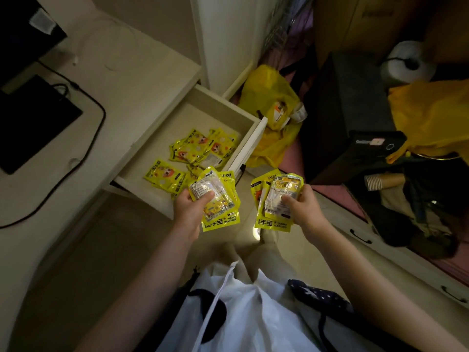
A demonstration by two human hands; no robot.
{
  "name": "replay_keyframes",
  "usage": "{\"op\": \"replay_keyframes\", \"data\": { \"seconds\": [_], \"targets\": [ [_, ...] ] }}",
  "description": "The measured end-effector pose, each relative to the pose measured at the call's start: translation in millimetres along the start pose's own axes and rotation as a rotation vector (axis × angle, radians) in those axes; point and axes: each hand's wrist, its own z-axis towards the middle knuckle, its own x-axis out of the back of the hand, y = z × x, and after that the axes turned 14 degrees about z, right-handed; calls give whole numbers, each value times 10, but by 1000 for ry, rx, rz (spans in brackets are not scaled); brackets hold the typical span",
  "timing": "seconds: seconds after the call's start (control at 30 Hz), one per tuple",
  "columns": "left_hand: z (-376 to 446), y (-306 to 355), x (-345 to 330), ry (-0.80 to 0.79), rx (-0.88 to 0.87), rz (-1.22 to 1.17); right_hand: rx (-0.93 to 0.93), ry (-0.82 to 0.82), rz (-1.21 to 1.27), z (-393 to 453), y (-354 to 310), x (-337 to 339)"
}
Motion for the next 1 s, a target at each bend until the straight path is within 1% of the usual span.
{"op": "replay_keyframes", "data": {
  "seconds": [0.23,0.33,0.47,0.6,0.77,1.0],
  "targets": [
    [279,286,-356,43,13,-68,1,-96,-90,640,-475,8],
    [406,386,-534,117,53,-133,18,-156,-167,946,-781,29],
    [486,505,-795,232,83,-162,21,-241,-249,1303,-1175,46],
    [542,585,-983,319,114,-258,30,-340,-327,1614,-1405,-79],
    [571,567,-1002,423,168,-366,-7,-433,-369,1829,-1537,-359],
    [627,527,-740,462,237,-480,4,-466,-507,1983,-1612,-816]
  ]
}}
